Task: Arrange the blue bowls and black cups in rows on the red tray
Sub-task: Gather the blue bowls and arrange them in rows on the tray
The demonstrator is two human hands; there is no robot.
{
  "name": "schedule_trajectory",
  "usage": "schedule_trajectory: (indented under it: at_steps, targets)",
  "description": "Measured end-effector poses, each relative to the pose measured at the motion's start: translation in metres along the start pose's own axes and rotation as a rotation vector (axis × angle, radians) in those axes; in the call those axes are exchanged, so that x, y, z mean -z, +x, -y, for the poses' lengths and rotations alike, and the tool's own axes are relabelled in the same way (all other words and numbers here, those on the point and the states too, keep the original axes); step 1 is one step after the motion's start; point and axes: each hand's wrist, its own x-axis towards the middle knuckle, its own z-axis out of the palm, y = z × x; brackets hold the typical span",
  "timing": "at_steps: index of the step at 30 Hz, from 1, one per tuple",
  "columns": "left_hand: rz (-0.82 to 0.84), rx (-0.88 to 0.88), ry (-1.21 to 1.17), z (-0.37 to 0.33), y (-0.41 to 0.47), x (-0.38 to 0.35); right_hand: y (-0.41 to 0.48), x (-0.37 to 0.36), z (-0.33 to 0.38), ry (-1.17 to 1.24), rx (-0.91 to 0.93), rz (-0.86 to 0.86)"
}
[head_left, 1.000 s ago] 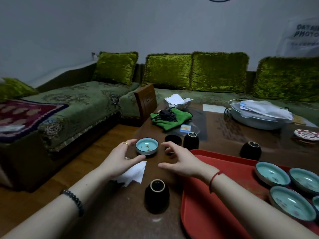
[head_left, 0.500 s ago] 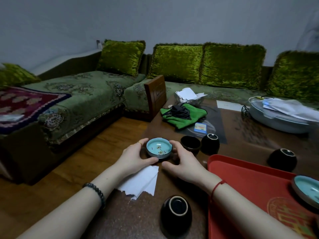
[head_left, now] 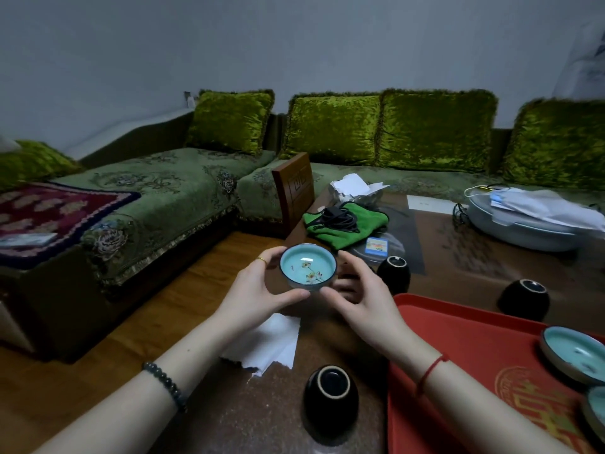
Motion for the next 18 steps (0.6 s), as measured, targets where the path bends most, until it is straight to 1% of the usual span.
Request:
schedule_trajectory:
  at_steps: [4,7,12,18]
  targets:
    - [-0.007,-0.066,-0.053,-0.038,-0.014,-0.001,-0.018,0.028,0.017,0.111,0.008,-0.043]
    - [-0.012,-0.108,-0.092,-0.068,-0.028,-0.007,-0.038,0.054,0.027,0.140,0.027,-0.076]
    - [0.013,-0.177,-0.186,-0.114,-0.050,-0.031,-0.079,0.102,0.039,0.086,0.078,-0.144]
    - [0.086,-0.211,-0.260,-0.150,-0.075,-0.071,-0.127,0.154,0.041,0.003,0.071,-0.208]
